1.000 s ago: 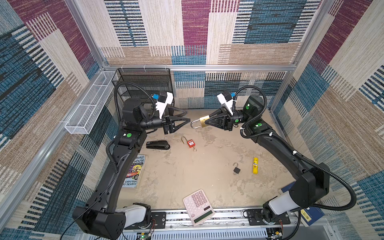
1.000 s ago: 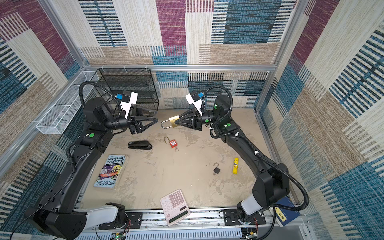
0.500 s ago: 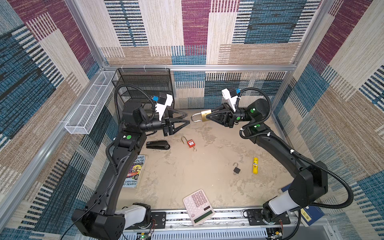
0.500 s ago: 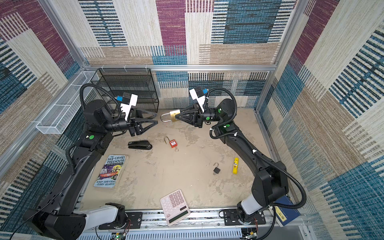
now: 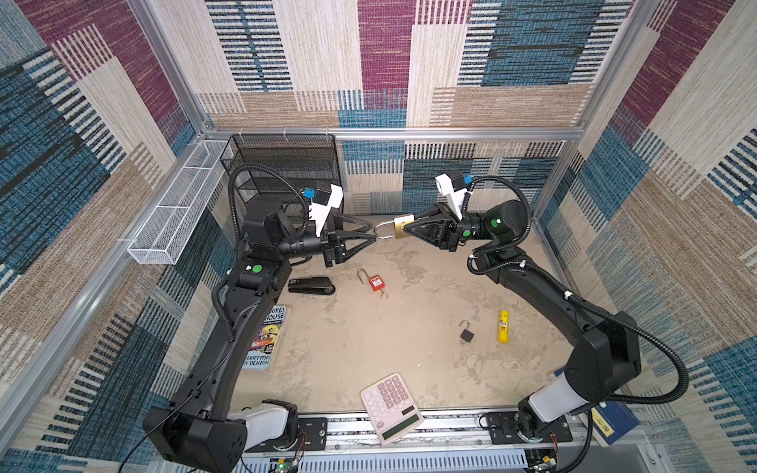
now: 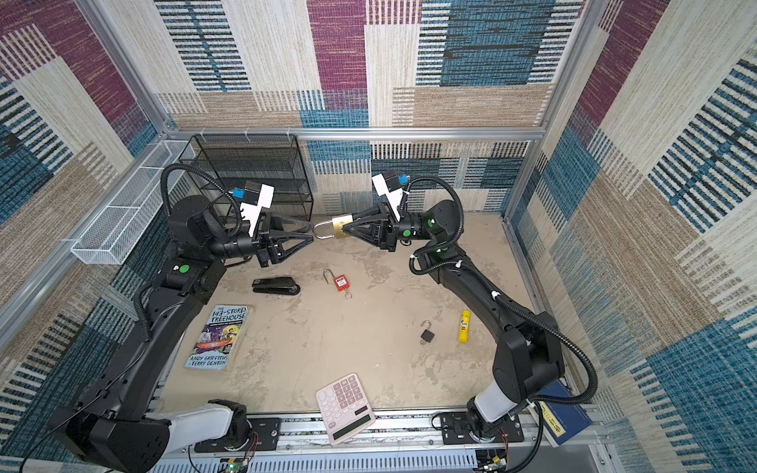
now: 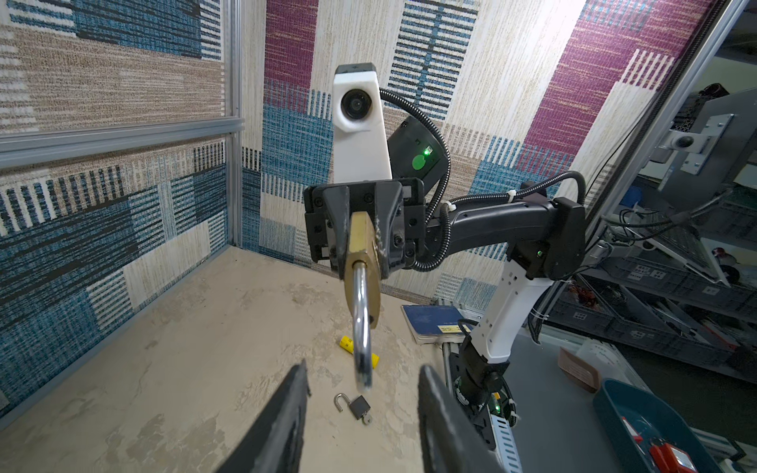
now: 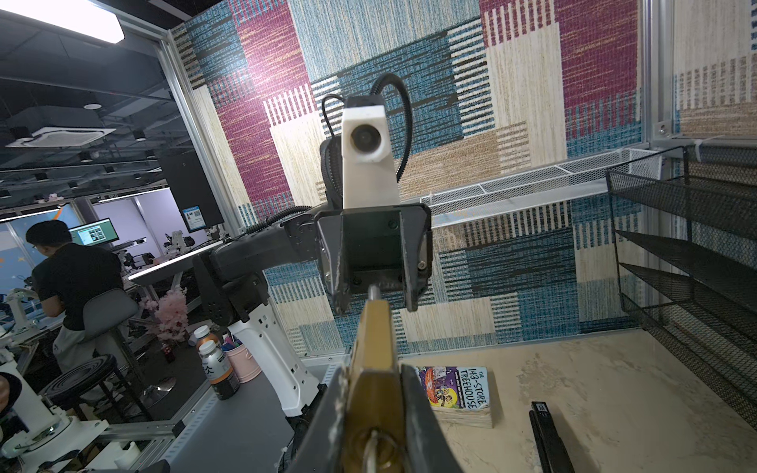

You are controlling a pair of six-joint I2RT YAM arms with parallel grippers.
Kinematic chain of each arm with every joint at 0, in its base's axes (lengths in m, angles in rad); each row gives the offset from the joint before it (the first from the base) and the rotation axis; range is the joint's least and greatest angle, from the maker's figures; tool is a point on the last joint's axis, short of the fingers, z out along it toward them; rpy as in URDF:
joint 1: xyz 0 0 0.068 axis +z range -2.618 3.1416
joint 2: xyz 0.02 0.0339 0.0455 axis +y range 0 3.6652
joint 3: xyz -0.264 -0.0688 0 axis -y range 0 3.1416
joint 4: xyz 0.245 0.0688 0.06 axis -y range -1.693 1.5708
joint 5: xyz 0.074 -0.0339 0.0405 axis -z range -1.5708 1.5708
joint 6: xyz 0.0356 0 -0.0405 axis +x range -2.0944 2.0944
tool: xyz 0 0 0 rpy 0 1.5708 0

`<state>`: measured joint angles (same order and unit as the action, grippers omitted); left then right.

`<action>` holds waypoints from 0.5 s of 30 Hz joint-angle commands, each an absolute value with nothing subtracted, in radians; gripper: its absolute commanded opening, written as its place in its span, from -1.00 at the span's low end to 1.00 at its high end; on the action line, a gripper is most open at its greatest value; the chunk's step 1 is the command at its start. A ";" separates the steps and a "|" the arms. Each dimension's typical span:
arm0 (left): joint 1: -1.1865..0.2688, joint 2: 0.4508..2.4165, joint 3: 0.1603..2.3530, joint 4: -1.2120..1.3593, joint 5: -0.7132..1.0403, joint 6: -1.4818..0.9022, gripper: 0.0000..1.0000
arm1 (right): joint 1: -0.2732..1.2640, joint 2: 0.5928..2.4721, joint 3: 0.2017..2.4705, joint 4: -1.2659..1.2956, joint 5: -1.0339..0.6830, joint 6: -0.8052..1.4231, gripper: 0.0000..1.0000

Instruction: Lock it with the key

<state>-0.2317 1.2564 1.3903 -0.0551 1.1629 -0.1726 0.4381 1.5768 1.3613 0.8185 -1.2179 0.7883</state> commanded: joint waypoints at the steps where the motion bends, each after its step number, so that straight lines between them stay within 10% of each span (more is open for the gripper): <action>1: -0.232 1.259 1.388 -0.009 1.169 -0.194 -0.15 | 0.449 1.581 1.370 0.876 -1.189 0.810 -1.00; 15: -0.232 1.260 1.371 0.006 1.166 -0.193 -0.93 | 0.469 1.589 1.368 0.890 -1.187 0.831 -1.00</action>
<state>-0.2317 1.2613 1.3724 -0.0296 1.1667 -0.1848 0.4633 1.5864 1.3613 0.8257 -1.1999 0.8036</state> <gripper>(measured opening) 0.059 0.203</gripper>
